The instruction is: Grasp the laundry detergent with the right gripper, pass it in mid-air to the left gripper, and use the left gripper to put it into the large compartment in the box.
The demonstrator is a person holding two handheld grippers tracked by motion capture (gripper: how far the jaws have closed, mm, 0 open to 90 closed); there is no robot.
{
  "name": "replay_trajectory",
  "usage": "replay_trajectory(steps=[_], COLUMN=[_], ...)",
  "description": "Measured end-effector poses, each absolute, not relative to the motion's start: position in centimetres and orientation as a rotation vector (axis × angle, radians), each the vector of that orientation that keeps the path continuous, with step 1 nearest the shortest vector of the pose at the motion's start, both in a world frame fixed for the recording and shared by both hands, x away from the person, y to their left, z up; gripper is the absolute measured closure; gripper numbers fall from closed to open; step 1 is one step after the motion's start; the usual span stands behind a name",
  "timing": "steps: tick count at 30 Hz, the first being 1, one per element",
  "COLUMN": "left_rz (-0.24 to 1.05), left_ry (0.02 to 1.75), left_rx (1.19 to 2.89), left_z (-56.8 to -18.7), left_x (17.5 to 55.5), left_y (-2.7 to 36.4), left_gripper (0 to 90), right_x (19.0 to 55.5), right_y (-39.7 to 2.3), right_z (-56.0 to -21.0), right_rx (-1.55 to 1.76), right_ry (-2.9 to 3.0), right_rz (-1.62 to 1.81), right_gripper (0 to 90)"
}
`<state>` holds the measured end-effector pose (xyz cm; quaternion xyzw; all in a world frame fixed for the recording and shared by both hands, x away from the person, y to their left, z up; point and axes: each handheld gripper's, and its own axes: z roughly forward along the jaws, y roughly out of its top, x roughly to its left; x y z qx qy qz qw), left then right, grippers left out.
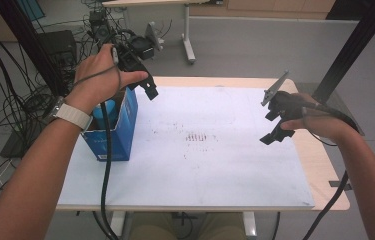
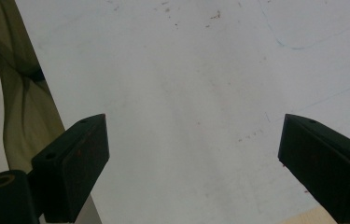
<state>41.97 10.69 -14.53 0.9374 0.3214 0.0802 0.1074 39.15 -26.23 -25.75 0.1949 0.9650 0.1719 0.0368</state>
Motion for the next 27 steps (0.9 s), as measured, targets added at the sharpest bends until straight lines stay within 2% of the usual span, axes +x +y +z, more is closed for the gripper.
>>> replay_trajectory(steps=[27], left_rz=[0.140], left_ry=[0.622], left_rx=[2.883], left_z=[-17.2], left_x=[42.8], left_y=[8.0], left_gripper=[10.0], right_x=[38.9], right_y=[-27.0], right_z=[-26.2], right_rx=[0.648], right_ry=[2.967], right_rz=[0.531], right_gripper=[8.7])
